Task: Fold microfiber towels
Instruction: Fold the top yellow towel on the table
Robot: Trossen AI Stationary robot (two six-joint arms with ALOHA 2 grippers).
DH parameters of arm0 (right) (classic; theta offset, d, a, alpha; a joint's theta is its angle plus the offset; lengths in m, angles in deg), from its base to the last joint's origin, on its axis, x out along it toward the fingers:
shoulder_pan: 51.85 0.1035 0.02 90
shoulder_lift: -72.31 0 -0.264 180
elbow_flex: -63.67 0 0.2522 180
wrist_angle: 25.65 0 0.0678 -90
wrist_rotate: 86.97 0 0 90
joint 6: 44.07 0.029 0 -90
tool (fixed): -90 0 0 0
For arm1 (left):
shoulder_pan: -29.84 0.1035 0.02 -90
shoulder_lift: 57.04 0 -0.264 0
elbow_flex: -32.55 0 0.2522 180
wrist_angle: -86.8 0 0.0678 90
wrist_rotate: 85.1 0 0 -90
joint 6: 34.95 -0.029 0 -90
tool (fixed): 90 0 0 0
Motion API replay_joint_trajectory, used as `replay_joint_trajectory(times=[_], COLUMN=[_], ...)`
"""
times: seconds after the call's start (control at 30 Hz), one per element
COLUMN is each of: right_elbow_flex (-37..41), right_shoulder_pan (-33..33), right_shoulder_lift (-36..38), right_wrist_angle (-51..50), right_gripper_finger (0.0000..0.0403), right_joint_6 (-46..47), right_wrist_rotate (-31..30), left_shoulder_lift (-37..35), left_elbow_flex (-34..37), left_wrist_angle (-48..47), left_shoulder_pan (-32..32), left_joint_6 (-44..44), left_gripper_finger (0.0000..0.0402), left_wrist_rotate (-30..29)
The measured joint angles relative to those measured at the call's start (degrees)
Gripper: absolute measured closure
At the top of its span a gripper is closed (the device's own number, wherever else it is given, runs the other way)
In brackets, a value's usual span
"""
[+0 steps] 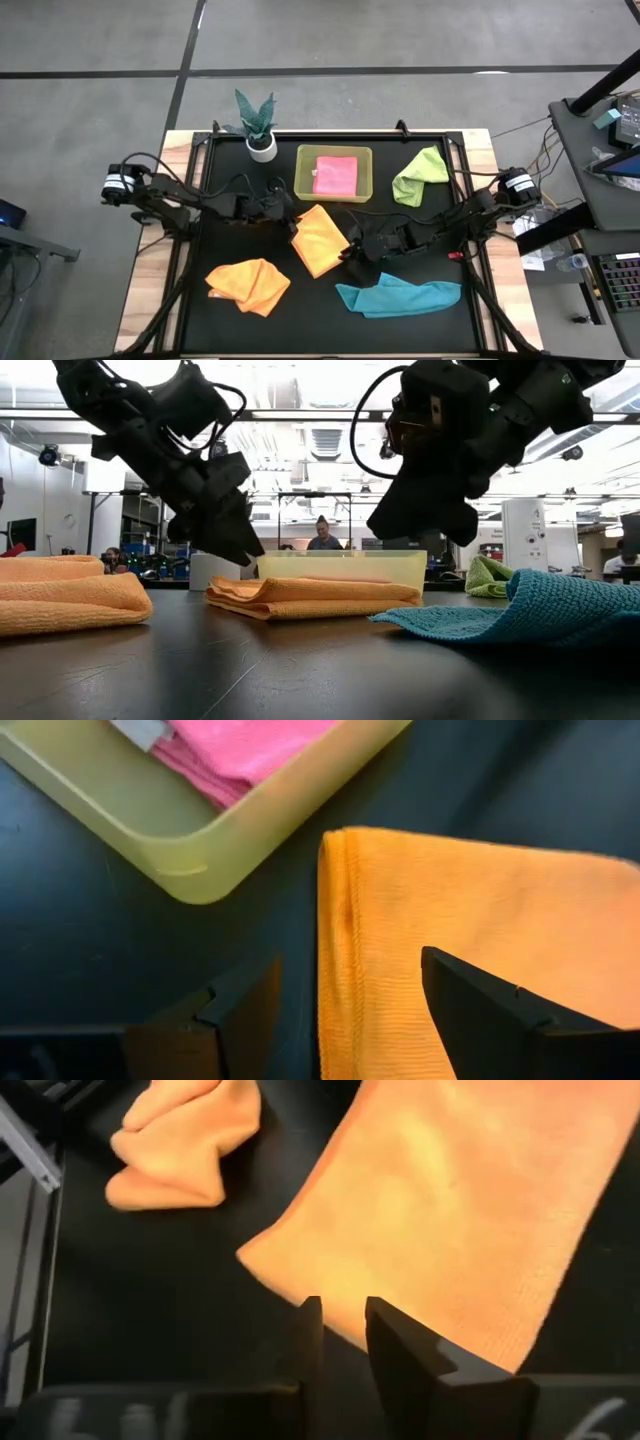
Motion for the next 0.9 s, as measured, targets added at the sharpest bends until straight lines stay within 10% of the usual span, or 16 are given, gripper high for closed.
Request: replay_joint_trajectory(times=[0.4,0.9], right_elbow_flex=[-10.8,-23.6], right_shoulder_pan=[-0.1,-0.1], right_shoulder_lift=[-8.7,-20.3], right_wrist_angle=[-2.6,-24.2], right_gripper_finger=[0.0307,0.0373], right_joint_6=[-6.5,-12.9], right_wrist_rotate=[-1.3,-1.7], left_shoulder_lift=[5.0,8.2], left_elbow_flex=[0.1,0.1], left_wrist_angle=[3.7,3.4], left_shoulder_pan=[0.0,-0.8], left_joint_6=[0.1,4.2], left_gripper_finger=[0.0176,0.0176], left_wrist_rotate=[0.0,6.0])
